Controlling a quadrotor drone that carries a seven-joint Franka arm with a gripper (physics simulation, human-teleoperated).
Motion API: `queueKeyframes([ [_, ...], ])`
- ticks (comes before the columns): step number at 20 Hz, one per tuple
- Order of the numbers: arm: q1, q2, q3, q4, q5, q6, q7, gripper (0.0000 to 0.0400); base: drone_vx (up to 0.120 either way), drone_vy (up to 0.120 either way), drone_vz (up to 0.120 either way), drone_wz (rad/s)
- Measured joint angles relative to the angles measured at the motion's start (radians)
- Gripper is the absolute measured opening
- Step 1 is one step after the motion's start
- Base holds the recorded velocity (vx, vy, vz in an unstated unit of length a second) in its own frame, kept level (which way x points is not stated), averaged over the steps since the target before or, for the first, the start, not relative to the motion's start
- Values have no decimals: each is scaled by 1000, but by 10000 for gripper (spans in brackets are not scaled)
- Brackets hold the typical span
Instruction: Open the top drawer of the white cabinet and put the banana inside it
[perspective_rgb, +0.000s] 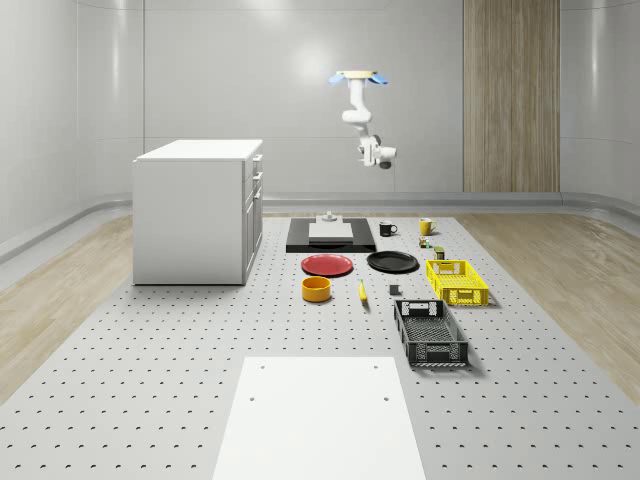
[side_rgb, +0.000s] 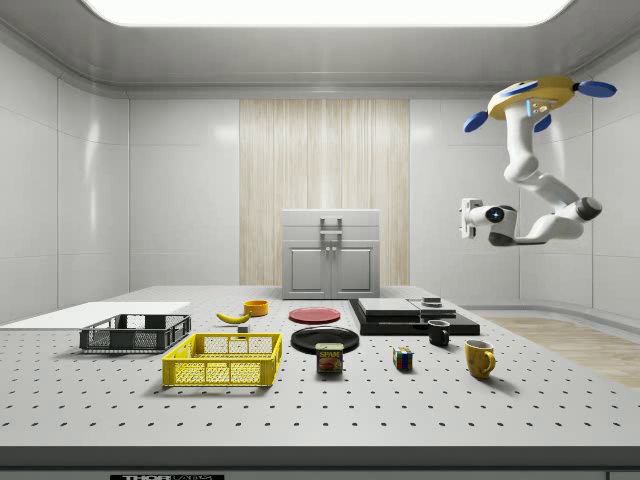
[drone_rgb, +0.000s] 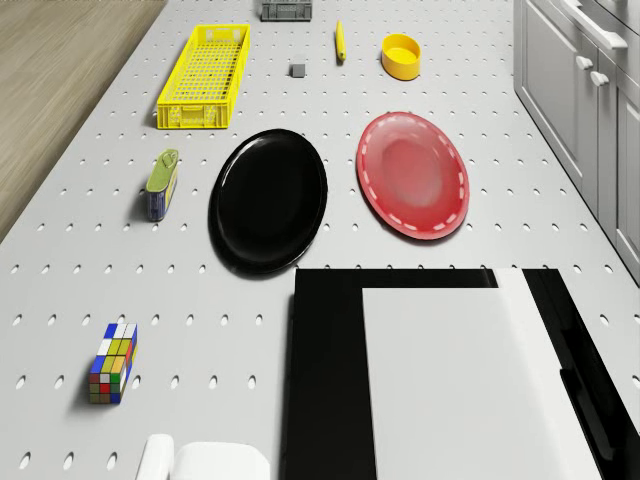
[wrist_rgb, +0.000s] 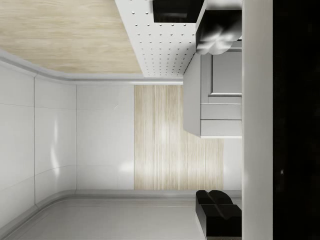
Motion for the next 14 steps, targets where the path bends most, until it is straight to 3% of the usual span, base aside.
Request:
queueKeyframes([
  [4,25,-19,-13,-3,-12,20,10,400,120,-120,100,0],
  [14,83,-65,-40,-10,-43,68,36,400,120,-120,0,0],
])
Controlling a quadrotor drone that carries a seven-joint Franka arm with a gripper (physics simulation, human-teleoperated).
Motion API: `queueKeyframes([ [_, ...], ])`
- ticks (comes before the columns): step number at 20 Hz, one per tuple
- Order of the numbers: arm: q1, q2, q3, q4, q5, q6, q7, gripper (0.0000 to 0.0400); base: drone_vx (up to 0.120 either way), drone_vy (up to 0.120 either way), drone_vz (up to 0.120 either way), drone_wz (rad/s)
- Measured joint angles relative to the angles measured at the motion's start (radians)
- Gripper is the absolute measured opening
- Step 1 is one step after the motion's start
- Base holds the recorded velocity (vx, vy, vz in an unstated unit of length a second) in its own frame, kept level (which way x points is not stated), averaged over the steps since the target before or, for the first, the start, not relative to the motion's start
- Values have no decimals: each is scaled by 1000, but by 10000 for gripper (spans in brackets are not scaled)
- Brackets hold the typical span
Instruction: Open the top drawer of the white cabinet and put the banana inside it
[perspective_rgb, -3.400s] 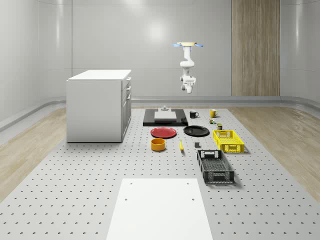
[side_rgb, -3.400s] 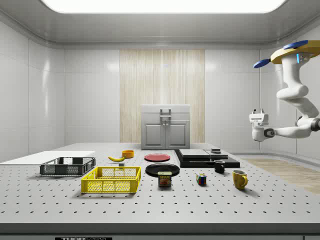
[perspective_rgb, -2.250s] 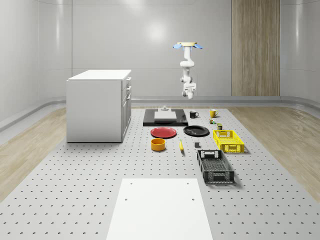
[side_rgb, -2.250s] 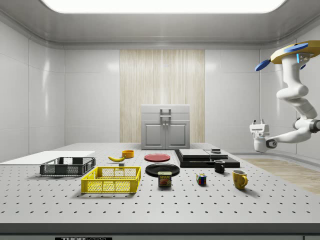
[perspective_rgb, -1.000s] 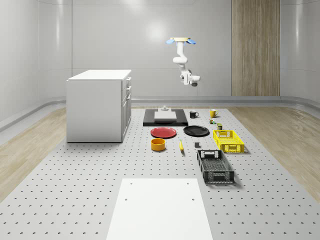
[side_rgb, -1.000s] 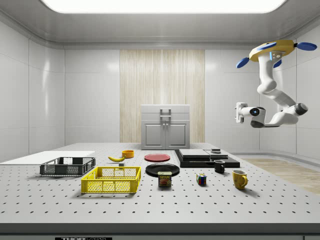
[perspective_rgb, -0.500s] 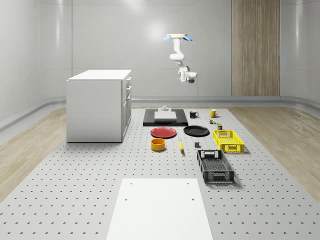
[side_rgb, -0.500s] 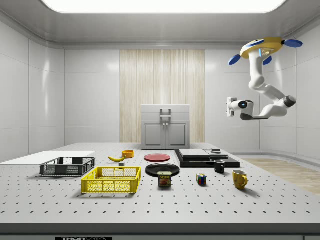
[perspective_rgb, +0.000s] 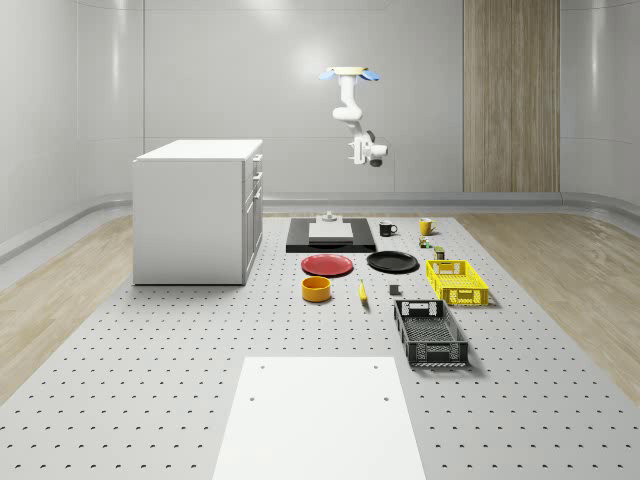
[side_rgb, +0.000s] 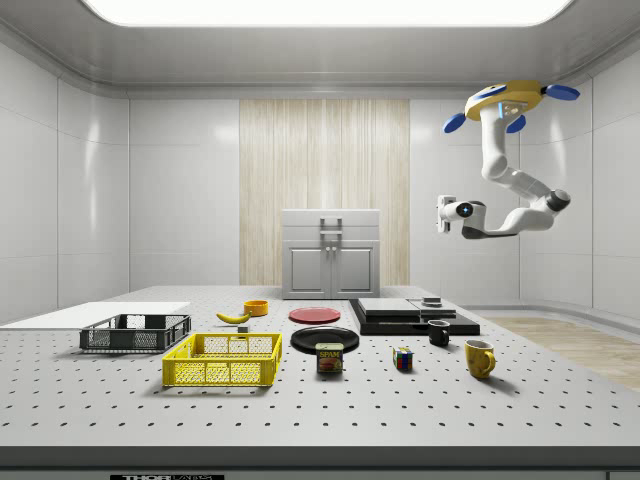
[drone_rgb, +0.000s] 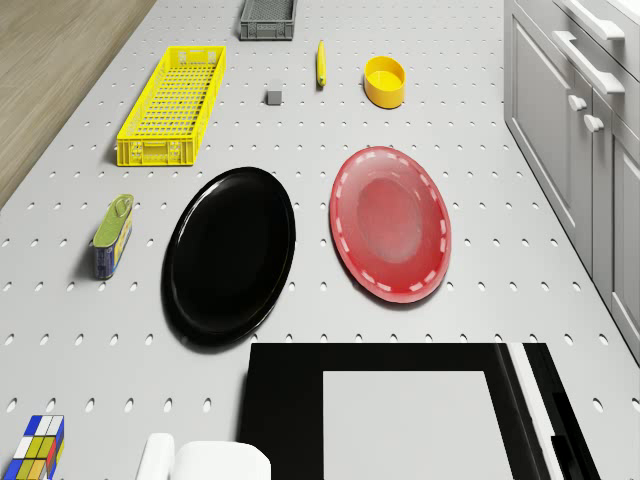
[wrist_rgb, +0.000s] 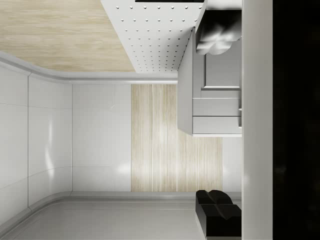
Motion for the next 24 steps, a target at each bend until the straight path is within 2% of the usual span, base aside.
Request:
queueKeyframes([
  [24,107,-98,-44,-13,-72,95,60,400,120,-120,0,0],
])
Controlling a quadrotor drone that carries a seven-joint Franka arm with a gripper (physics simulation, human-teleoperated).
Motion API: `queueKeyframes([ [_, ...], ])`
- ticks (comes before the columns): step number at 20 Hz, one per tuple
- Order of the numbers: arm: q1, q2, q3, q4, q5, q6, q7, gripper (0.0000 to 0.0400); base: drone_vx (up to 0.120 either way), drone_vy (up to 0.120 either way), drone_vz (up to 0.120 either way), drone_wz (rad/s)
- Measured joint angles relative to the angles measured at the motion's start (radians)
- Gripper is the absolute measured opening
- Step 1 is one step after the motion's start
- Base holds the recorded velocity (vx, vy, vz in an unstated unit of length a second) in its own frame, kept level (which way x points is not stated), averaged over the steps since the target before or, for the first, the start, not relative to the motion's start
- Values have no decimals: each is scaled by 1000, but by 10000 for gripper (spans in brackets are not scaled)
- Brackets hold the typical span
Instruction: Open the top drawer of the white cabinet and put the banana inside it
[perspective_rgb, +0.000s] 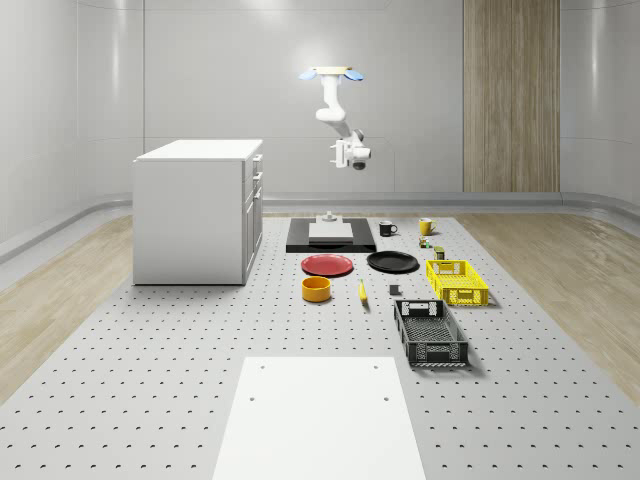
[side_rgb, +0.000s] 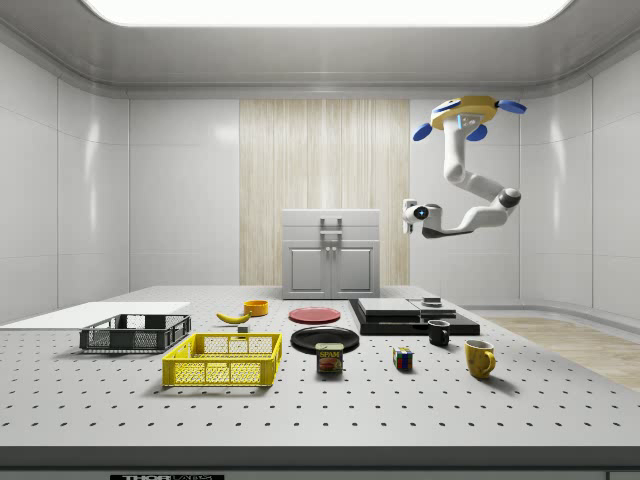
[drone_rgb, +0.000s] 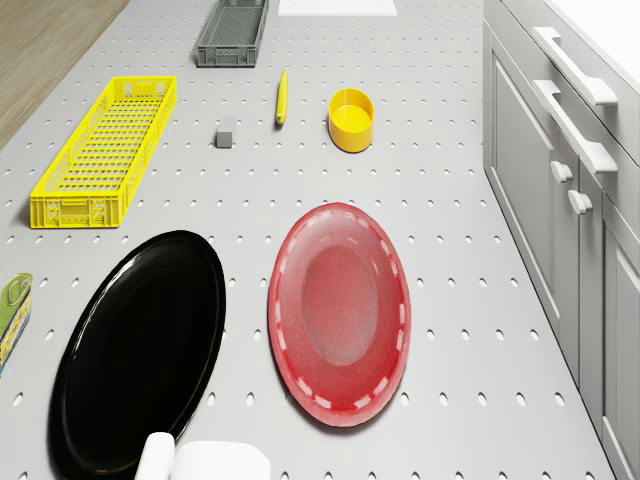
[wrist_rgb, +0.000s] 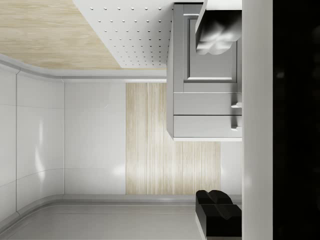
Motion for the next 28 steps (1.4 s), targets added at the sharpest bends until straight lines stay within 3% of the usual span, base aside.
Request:
queueKeyframes([
  [28,82,-85,-28,-11,-67,76,55,400,120,-120,0,0],
])
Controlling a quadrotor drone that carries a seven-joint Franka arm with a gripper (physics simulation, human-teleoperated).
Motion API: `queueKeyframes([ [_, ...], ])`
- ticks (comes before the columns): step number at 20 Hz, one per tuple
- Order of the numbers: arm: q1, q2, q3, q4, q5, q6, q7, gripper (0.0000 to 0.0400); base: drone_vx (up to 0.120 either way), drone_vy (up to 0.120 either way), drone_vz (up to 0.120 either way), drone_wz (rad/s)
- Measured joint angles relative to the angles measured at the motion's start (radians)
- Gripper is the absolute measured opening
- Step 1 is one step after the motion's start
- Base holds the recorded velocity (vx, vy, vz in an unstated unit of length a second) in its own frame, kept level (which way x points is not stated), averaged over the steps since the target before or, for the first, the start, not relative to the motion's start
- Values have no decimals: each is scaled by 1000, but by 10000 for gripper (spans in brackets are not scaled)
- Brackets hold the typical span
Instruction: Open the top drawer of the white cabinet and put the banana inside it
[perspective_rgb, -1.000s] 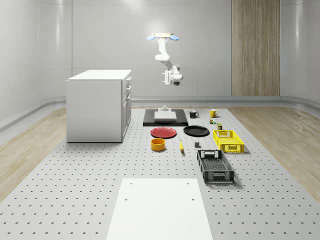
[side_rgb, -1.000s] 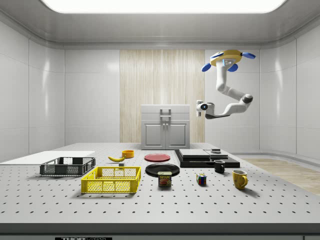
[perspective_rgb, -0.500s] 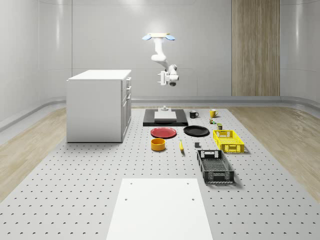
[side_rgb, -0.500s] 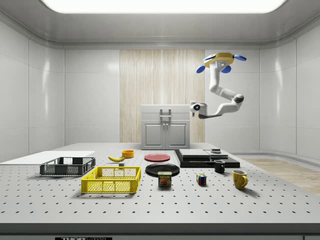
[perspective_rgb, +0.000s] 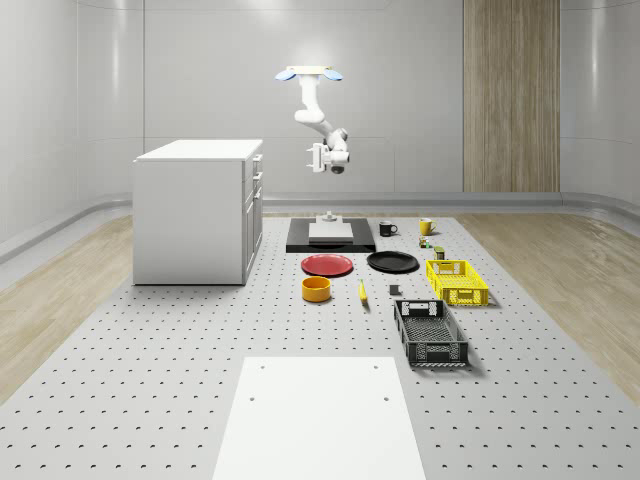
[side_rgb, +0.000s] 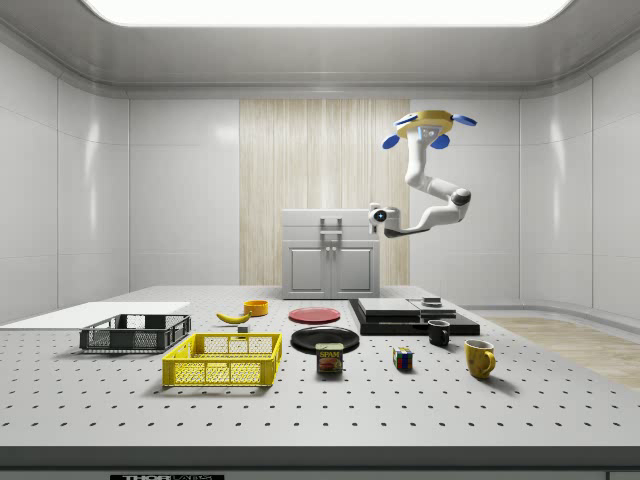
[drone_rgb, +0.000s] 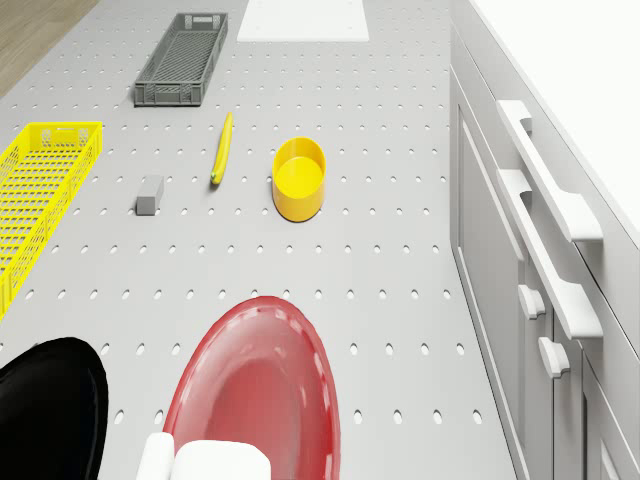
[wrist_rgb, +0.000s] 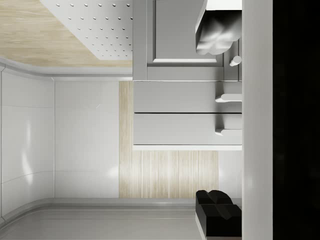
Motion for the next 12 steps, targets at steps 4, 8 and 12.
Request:
queueKeyframes([
  [4,9,-10,-3,-1,-8,8,6,400,10,-120,0,0],
  [8,17,-19,-5,-2,-15,16,13,400,70,-30,0,0],
  [12,24,-27,-7,-3,-22,23,18,400,120,0,0,0],
])
